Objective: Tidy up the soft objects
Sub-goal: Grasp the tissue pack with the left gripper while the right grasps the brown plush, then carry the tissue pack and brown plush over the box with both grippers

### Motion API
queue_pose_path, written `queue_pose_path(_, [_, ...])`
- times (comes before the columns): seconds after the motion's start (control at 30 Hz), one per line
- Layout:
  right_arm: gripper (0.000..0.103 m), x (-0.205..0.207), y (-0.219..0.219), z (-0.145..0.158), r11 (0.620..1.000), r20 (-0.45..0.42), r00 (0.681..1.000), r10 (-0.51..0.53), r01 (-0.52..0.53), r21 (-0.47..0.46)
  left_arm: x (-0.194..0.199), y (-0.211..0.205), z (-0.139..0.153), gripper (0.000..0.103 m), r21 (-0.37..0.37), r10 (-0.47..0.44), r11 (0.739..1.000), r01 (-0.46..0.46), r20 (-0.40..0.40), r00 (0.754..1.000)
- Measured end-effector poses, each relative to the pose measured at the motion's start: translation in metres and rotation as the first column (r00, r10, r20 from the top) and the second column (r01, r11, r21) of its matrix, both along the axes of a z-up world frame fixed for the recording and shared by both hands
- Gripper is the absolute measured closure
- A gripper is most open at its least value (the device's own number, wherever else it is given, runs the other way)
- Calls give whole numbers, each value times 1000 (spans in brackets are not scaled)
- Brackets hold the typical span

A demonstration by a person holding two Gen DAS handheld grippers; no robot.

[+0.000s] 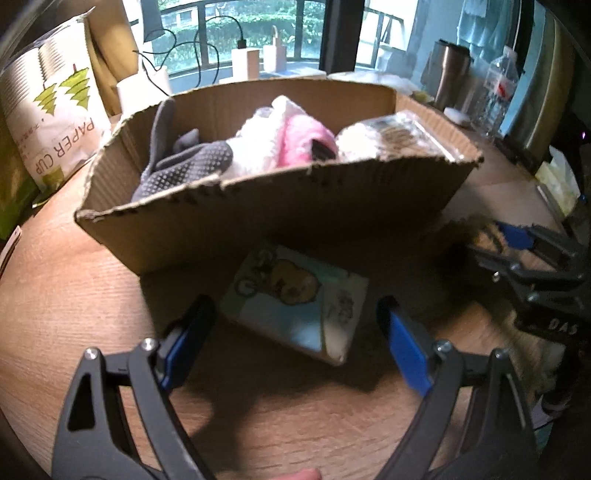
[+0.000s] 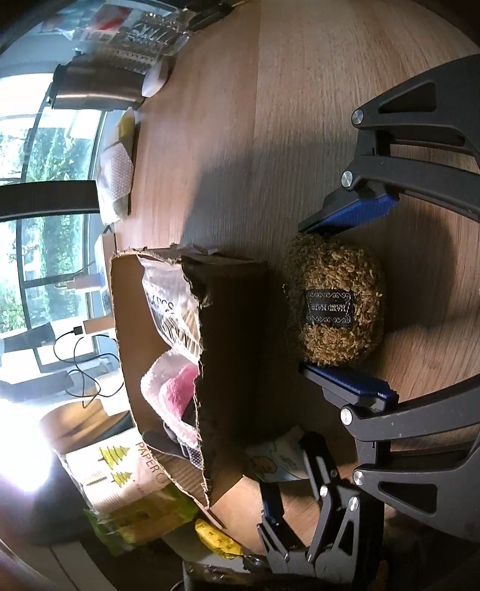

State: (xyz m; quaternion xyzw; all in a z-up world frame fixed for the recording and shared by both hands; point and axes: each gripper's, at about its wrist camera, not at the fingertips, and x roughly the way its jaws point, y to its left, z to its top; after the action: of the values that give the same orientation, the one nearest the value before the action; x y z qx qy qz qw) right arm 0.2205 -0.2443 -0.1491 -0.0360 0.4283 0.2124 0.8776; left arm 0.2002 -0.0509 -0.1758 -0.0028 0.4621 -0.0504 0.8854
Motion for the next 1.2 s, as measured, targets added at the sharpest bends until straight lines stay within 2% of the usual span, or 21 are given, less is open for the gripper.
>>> queue_pose_path(0.07, [33, 0, 0, 0, 1000, 0, 1000, 2, -2, 6, 0, -3, -2, 13, 18, -10, 1000, 9, 6, 1000])
queue_pose_path(0.17, [33, -1, 2, 0, 1000, 3, 1000, 10, -10, 3, -2, -5, -2, 15, 8, -26, 1000, 26, 13, 1000])
queue_pose_path(0.27, [33, -2, 1, 0, 1000, 6, 1000, 10, -10, 3, -5, -6, 0, 30, 11, -41, 999, 41, 24, 999])
queue_pose_path(0.67, [33, -15, 7, 2, 1000, 12, 1000, 14, -14, -24, -27, -4, 17, 30, -36, -84, 996, 87, 77, 993])
queue_pose_path(1.2, [33, -34, 35, 32, 996, 81, 994, 79, -75, -44, -52, 21, 50, 30, -84, -54, 994, 70, 177, 983])
